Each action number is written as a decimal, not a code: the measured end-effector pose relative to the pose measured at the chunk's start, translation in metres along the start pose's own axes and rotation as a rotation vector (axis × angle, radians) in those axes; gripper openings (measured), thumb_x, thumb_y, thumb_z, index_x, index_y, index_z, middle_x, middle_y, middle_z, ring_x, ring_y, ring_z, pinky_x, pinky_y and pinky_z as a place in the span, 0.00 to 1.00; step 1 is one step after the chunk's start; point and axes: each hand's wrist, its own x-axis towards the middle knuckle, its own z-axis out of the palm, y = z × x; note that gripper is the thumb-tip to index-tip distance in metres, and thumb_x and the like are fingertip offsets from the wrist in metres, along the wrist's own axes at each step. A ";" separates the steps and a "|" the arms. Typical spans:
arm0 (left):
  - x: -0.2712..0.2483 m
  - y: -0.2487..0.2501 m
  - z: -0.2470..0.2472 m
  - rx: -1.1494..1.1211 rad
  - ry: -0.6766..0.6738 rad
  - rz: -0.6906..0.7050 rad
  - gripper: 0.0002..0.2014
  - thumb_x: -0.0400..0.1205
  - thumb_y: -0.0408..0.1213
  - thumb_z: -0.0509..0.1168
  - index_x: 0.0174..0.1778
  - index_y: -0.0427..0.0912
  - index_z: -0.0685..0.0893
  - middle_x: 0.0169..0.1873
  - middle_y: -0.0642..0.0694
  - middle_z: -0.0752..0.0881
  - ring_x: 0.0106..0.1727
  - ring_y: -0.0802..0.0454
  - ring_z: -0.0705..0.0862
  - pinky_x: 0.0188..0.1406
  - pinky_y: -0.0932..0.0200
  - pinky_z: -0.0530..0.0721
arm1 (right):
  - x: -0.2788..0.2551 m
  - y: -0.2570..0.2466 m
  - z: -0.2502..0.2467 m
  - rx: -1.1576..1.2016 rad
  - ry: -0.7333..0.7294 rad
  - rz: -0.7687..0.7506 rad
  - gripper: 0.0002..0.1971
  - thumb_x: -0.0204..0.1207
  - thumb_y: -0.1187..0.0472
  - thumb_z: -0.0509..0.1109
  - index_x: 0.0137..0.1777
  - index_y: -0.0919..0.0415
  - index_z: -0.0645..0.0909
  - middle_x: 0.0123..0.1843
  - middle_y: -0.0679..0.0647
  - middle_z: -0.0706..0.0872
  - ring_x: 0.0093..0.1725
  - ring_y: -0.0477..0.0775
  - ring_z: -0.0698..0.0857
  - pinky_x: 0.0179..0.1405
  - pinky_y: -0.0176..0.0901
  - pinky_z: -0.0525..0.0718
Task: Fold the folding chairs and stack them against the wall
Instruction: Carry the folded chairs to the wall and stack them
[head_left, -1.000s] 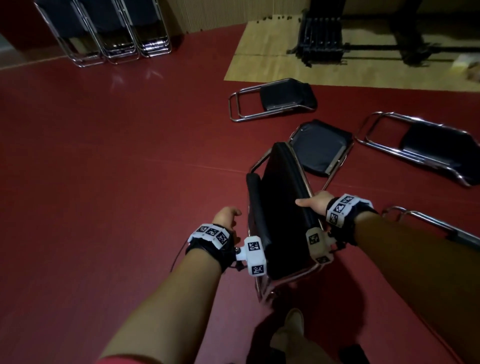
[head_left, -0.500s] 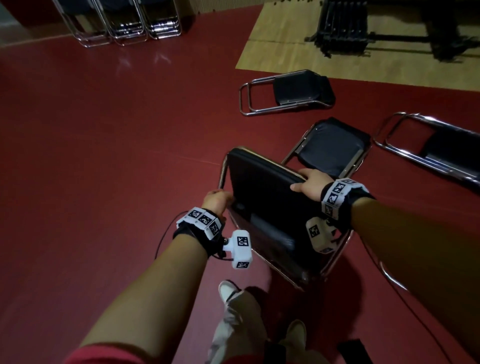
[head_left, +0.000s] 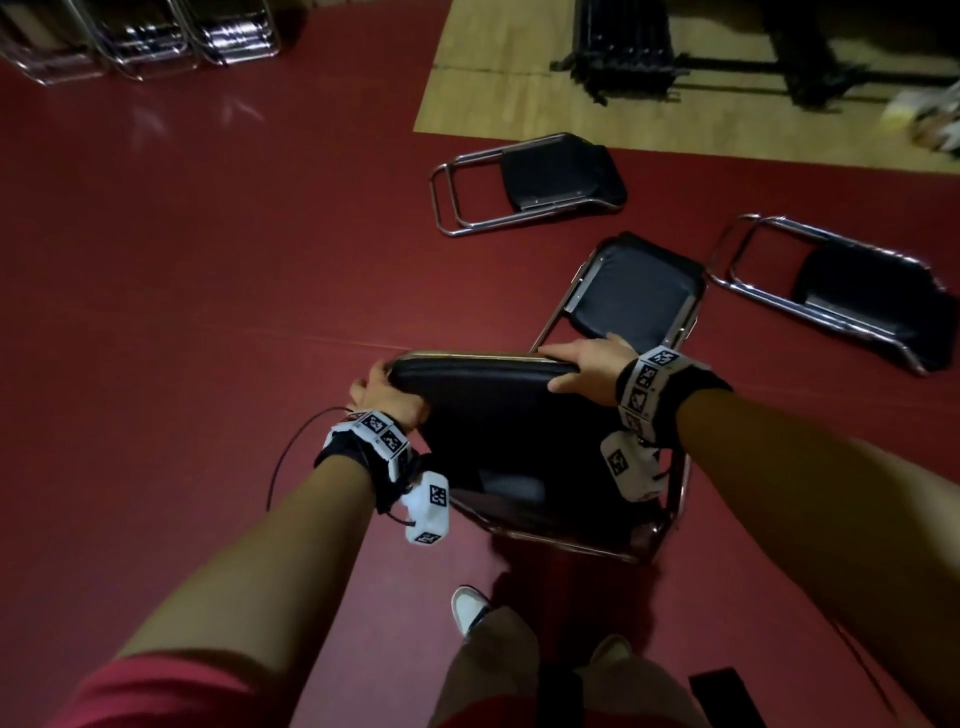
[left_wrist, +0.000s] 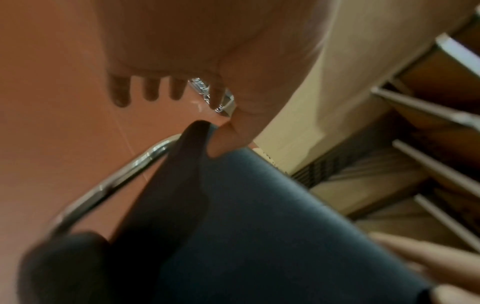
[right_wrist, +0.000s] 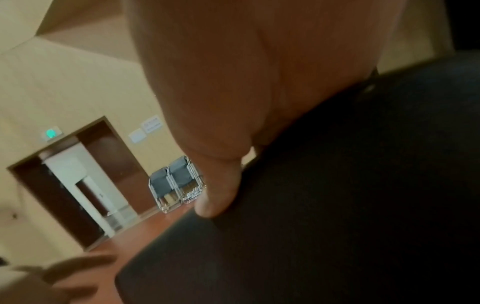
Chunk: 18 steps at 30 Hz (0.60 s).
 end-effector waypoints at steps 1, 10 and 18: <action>0.004 -0.003 -0.004 0.066 -0.024 0.014 0.48 0.71 0.32 0.74 0.85 0.61 0.59 0.85 0.43 0.57 0.81 0.32 0.64 0.81 0.38 0.68 | 0.001 -0.003 -0.002 -0.026 0.003 -0.015 0.31 0.82 0.42 0.65 0.84 0.40 0.63 0.81 0.51 0.74 0.81 0.57 0.69 0.83 0.57 0.49; 0.032 -0.023 -0.007 0.215 -0.094 0.087 0.51 0.70 0.28 0.73 0.84 0.69 0.58 0.86 0.48 0.56 0.82 0.34 0.59 0.81 0.34 0.65 | 0.014 -0.010 -0.009 -0.068 0.021 -0.154 0.29 0.83 0.44 0.66 0.83 0.39 0.66 0.77 0.51 0.76 0.76 0.58 0.72 0.76 0.49 0.63; 0.054 -0.036 0.012 -0.222 -0.043 0.070 0.39 0.60 0.29 0.79 0.65 0.49 0.69 0.59 0.42 0.81 0.50 0.45 0.83 0.53 0.50 0.87 | 0.015 0.014 -0.023 -0.073 0.140 0.032 0.38 0.65 0.22 0.67 0.74 0.35 0.74 0.72 0.44 0.78 0.75 0.56 0.70 0.80 0.70 0.53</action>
